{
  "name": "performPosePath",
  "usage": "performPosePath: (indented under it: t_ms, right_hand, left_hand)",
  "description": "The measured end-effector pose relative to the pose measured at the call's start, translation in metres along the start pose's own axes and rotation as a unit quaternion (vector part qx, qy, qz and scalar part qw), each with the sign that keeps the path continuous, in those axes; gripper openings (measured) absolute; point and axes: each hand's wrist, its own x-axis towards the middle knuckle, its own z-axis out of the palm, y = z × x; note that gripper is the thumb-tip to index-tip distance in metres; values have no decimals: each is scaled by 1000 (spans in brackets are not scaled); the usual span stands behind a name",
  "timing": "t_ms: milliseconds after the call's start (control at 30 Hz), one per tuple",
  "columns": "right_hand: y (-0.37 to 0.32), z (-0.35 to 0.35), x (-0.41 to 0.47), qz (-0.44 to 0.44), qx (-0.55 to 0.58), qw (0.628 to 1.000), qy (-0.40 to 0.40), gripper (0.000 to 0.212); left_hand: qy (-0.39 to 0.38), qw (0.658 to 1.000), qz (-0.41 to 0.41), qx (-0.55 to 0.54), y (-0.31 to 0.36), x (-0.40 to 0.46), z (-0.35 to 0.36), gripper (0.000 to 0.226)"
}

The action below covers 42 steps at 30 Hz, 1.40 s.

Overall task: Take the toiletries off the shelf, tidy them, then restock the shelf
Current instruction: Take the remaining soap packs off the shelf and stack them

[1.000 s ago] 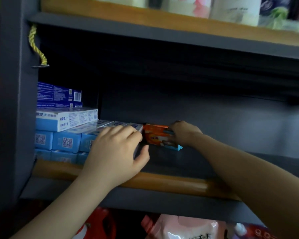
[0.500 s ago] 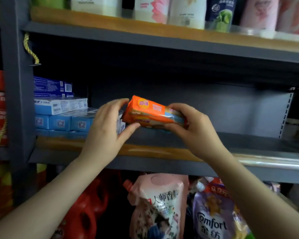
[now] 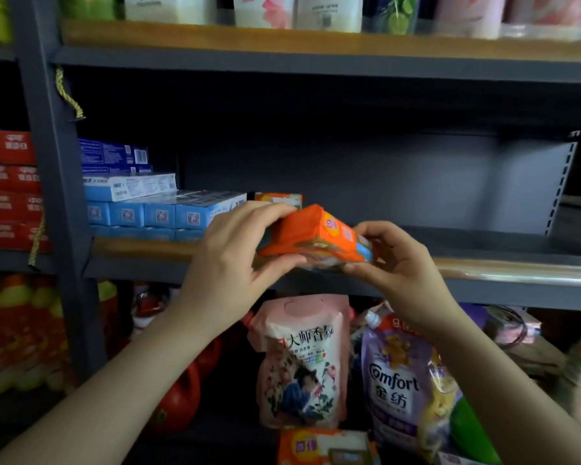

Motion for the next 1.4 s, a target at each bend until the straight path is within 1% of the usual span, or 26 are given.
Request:
performPosePath:
  t_ms: [67, 133, 233, 333, 400, 467, 533, 600, 667, 733, 767, 833, 867, 900, 933, 967, 1000, 1033, 1067, 1100, 1133, 1200, 1267, 1333, 1400]
  right_hand:
    - [-7, -6, -9, -10, -20, 1000, 13, 35]
    - [-14, -14, -18, -59, -107, 992, 18, 37]
    - [-21, -22, -31, -132, -211, 968, -5, 37]
    - [-19, -25, -48, -154, -292, 944, -29, 39]
    - [-15, -27, -59, -142, -312, 939, -33, 39]
    - [-15, -30, -65, -104, -282, 953, -29, 38]
    - [-17, -33, -68, -39, -228, 973, -21, 36]
    - [-19, -35, -70, 0, -190, 982, -12, 33]
    - [-21, -34, -71, 4, -198, 980, -12, 31]
    - [-24, -33, -72, 7, -199, 980, -32, 30]
    - [-25, -33, -72, 14, -171, 984, -47, 27]
    - [-27, -34, -70, 33, -72, 994, -74, 20]
    - [-27, -34, -70, 39, -34, 996, -77, 18]
    - [-26, -33, -69, 41, -14, 997, -72, 22]
    - [-25, -31, -68, 47, -5, 997, -64, 27]
    - [-22, -29, -68, 63, 4, 997, -54, 29]
    - [-20, -27, -68, 90, 19, 995, -44, 26]
    - [-17, -25, -69, 124, 36, 991, -39, 21]
    - [-13, -24, -70, 159, 45, 986, -40, 15]
    - [-9, -24, -71, 190, 39, 980, -47, 12]
    - [-4, -23, -73, 222, 30, 973, -58, 14]
    - [6, -20, -81, 282, 33, 955, -89, 30]
    - [14, -16, -92, 331, 51, 932, -138, 48]
    - [21, -9, -105, 348, 28, 916, -198, 54]
    - [30, -2, -116, 339, -25, 909, -243, 51]
  left_hand:
    - [-5, 999, -30, -23, 3, -6, 3, 46]
    - [-12, 997, -63, -46, 6, -16, 10, 48]
    - [-11, 992, -92, -89, 11, -34, 24, 43]
    - [6, 992, -69, -101, 18, -48, 34, 38]
    - [19, 993, -52, -101, 21, -54, 38, 33]
    - [22, 990, -62, -125, 23, -58, 41, 33]
    - [19, 980, -104, -166, 25, -64, 45, 39]
    - [5, 957, -180, -229, 29, -71, 49, 43]
    - [-7, 917, -257, -304, 32, -78, 55, 47]
    - [-1, 869, -309, -386, 33, -86, 62, 47]
    - [3, 842, -329, -427, 34, -89, 63, 45]
    - [1, 782, -374, -499, 35, -93, 66, 39]
    - [-6, 747, -408, -525, 37, -96, 67, 36]
    - [-16, 706, -453, -544, 39, -96, 67, 31]
    - [-32, 659, -508, -555, 42, -97, 67, 28]
    - [-55, 605, -563, -561, 45, -96, 66, 30]
    - [-79, 560, -606, -560, 48, -96, 64, 37]
    - [-96, 535, -631, -553, 49, -96, 62, 43]
    - [-104, 530, -644, -542, 49, -97, 61, 45]
    - [-107, 536, -651, -526, 47, -99, 58, 45]
    - [-108, 548, -654, -509, 45, -101, 54, 43]
    - [-117, 572, -654, -482, 43, -107, 46, 39]
    - [-143, 592, -640, -469, 43, -119, 39, 34]
    - [-173, 614, -626, -449, 45, -135, 33, 33]
    - [-189, 626, -626, -425, 49, -150, 28, 39]
